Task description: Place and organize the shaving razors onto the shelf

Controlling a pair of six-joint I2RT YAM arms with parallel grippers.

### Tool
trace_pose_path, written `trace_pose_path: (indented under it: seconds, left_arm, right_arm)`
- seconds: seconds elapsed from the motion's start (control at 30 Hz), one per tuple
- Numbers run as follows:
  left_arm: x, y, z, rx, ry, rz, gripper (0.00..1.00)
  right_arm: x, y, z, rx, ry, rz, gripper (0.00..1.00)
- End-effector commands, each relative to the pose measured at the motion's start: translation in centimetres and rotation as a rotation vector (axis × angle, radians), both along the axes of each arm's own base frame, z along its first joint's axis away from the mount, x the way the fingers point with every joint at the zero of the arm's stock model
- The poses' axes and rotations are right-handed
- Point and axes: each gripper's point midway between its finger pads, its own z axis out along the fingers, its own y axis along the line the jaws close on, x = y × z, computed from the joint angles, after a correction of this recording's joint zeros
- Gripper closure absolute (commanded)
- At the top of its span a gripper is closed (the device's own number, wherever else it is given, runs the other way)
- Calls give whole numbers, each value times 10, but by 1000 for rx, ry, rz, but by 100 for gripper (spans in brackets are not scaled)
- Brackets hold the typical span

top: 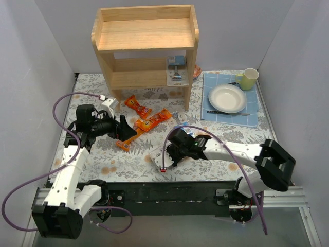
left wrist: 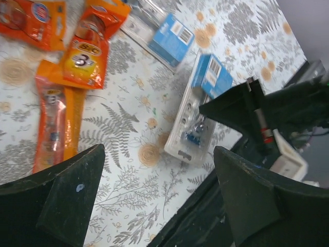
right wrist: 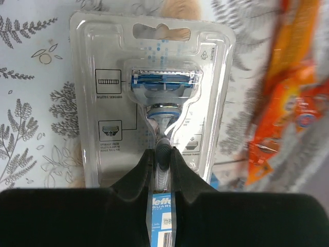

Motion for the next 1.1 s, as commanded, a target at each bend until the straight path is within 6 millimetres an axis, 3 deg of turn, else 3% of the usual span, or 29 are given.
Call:
trace_pose_path:
  seconds: [0.0,0.23,0.6,0.8,0.97,1.07]
  left_arm:
    - [-16,-26,-10,-71,85,-221,14]
    - [-22,-44,-22,-51,133,-341,18]
    - [-30,-63,-29,-9,150,-392,27]
    - [-28,-63,-30,-4,146,-388,43]
    - [-32,-67,-27,-35,155,-426,72]
    - [-38,-69,-28,-54,178,-456,79]
  right_arm:
    - [4,19,69,197,-170,72,99]
    - [11,23,113,267,-282,68,99]
    - [20,42,144,321,-334,82,99]
    - [18,46,154,345,-351,99,99]
    - [17,48,155,346,-359,99,99]
    - [19,51,159,351,-366,86,99]
